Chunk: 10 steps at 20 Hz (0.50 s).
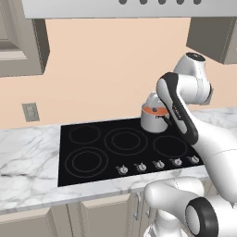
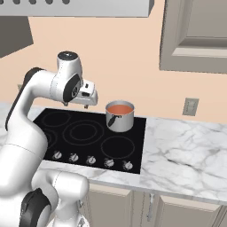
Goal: Wait until the marinara sauce is simmered to a deep red color and then turn off the stove.
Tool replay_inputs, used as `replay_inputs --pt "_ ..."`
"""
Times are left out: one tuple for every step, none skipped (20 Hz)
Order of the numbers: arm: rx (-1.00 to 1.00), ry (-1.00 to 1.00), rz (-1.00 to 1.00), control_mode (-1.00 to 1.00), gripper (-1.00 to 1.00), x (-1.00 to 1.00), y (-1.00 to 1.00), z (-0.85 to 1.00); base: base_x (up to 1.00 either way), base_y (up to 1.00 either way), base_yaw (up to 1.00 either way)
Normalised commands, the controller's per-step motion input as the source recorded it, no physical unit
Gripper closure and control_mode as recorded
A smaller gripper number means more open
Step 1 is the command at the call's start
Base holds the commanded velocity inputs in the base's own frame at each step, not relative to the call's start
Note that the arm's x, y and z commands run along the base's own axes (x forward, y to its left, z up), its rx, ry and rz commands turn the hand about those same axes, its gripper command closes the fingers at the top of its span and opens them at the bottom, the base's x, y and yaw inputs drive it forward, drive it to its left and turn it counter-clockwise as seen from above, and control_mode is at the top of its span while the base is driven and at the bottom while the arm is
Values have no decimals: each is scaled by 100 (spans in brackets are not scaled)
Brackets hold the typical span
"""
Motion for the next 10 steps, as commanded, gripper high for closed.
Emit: replay_inputs --pt "0 0 0 -100 -100 0 0 0 0 0 0" --pt "0 0 0 -100 -100 0 0 0 0 0 0" --pt "0 0 0 -100 -100 0 0 0 0 0 0" --pt "0 0 0 -100 -100 0 0 0 0 0 0" --pt "0 0 0 -100 -100 0 0 0 0 0 0" --pt "0 0 0 -100 -100 0 0 0 0 0 0" --pt "0 0 0 -100 -100 0 0 0 0 0 0" --pt "0 0 0 -100 -100 0 0 0 0 0 0" --pt "0 0 0 -100 -100 0 0 0 0 0 0" --pt "0 0 0 -100 -100 0 0 0 0 0 0"
